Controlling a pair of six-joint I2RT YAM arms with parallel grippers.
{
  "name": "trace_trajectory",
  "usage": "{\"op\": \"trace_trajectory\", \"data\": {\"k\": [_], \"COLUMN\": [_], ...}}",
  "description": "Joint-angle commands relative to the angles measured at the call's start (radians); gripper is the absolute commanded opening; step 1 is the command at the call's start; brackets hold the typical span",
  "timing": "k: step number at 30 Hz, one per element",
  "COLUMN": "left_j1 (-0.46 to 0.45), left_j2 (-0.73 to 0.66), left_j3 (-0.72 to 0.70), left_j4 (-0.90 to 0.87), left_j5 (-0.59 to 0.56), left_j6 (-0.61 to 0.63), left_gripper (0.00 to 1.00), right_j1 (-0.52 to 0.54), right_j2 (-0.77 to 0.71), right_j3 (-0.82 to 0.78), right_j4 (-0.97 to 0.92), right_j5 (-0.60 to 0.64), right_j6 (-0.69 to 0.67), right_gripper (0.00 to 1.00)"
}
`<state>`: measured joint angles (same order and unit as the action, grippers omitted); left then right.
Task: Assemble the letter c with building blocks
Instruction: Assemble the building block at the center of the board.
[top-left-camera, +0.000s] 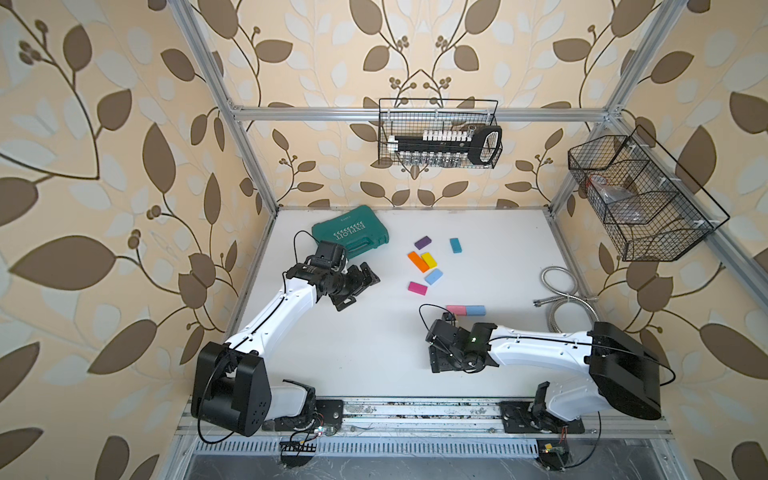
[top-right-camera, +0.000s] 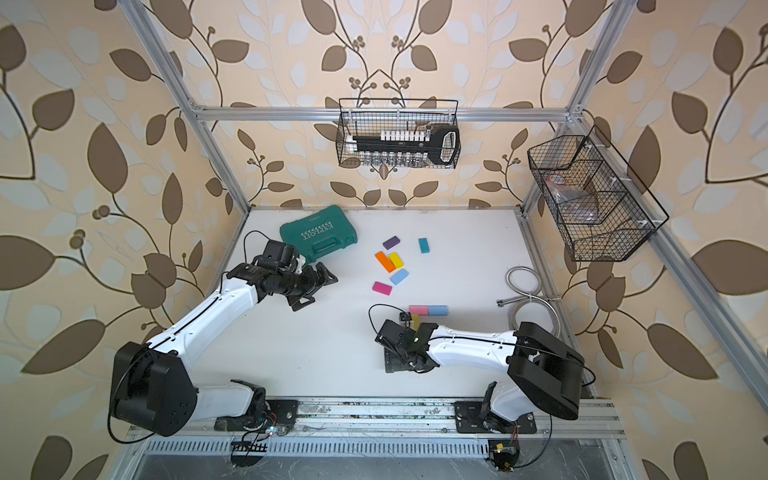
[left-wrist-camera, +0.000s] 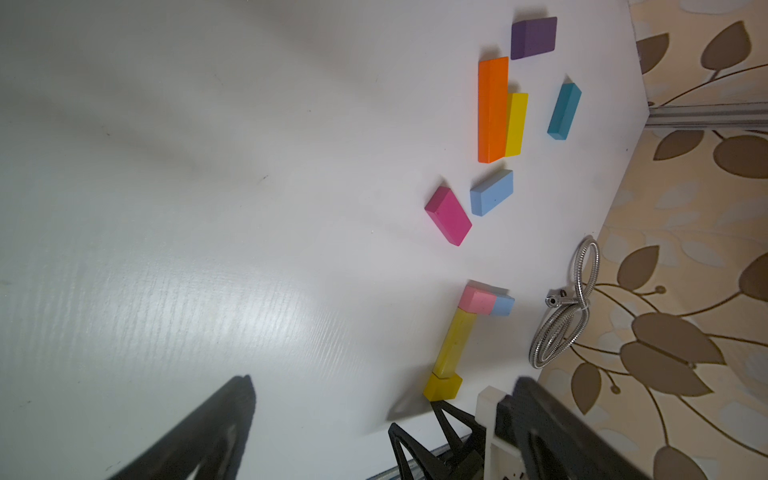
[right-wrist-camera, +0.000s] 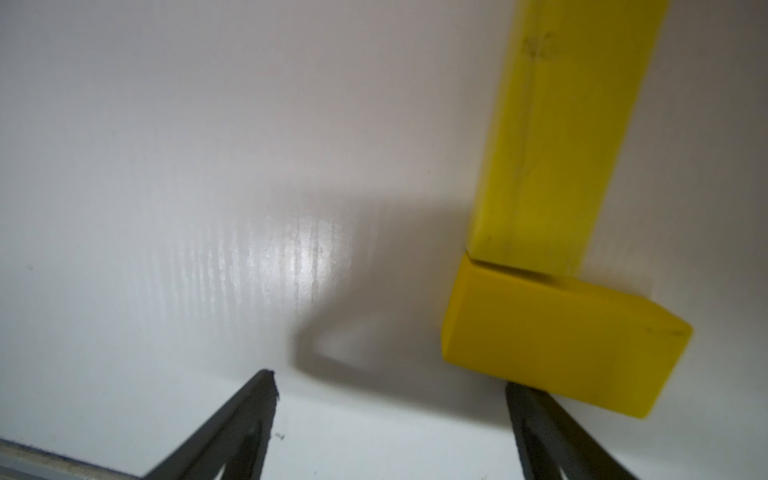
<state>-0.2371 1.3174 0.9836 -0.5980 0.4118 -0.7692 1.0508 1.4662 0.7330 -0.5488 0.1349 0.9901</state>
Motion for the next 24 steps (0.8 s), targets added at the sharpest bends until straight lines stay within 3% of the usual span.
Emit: {"op": "trace_trajectory", "data": {"k": [1, 24], "left_j1": [-0.007, -0.010], "left_j2": [-0.003, 0.007], "left_j3": [0.027, 0.031], "left_j4": [0.014, 0.015], "left_j5": [-0.005, -0.005], "left_j6": [-0.005, -0.005], "left_gripper": [0.99, 0.99], "right_j1": [-0.008, -0.015], "right_j2": [-0.004, -0.028], "right_j3": [-0.018, 0.005], "right_j4": [-0.013, -0.029], "right_j5": [0.011, -0.028], "right_j6": [-0.005, -0.029], "right_gripper": [0.86, 0.86]}}
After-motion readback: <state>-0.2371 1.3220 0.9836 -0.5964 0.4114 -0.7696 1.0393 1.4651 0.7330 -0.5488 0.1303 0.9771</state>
